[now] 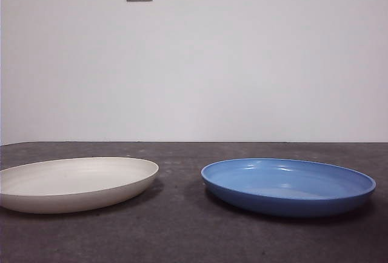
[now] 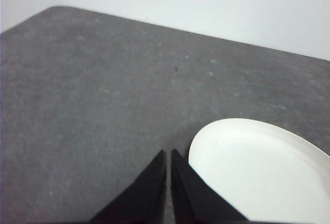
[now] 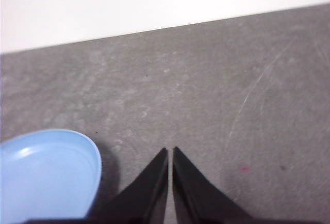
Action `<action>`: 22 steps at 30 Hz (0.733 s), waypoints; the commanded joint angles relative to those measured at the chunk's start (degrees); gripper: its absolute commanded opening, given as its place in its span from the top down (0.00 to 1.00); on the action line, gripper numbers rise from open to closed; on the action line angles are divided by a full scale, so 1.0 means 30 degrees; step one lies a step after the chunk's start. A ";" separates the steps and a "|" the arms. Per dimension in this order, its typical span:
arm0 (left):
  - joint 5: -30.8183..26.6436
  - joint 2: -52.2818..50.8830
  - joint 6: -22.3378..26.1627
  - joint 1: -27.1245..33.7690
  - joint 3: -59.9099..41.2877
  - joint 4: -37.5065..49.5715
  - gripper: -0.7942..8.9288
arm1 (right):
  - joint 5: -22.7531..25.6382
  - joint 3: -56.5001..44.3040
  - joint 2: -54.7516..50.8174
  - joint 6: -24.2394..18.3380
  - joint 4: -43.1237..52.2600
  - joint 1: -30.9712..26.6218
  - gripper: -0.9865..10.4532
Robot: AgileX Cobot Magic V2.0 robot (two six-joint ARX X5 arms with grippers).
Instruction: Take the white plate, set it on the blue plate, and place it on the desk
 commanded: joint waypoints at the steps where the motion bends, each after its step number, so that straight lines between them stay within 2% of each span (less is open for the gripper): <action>1: -0.0095 0.0452 -0.0743 -0.0153 0.0918 0.0364 0.90 | -0.0117 0.0590 0.0160 0.2703 0.0109 0.0022 0.91; 8: -0.0058 0.3439 -0.1763 -0.0444 0.3708 0.0925 0.90 | -0.1676 0.3082 0.1945 0.3963 -0.0182 0.0036 0.91; 12: 0.2062 0.5778 -0.1923 -0.1042 0.5916 0.0444 0.90 | -0.2725 0.5209 0.3679 0.3927 -0.1348 0.0036 0.91; 14: 0.2834 0.7060 -0.1814 -0.1494 0.7308 -0.0321 0.90 | -0.3752 0.6346 0.4728 0.3774 -0.1974 0.0036 0.91; 19: 0.3133 0.9610 -0.1690 -0.2637 1.0520 -0.1581 0.90 | -0.6506 0.9224 0.7198 0.3322 -0.4124 0.0044 0.91; 22: 0.3599 1.0877 -0.1435 -0.3249 1.2313 -0.1953 0.90 | -0.7410 1.0994 0.8364 0.2725 -0.5727 0.0087 0.91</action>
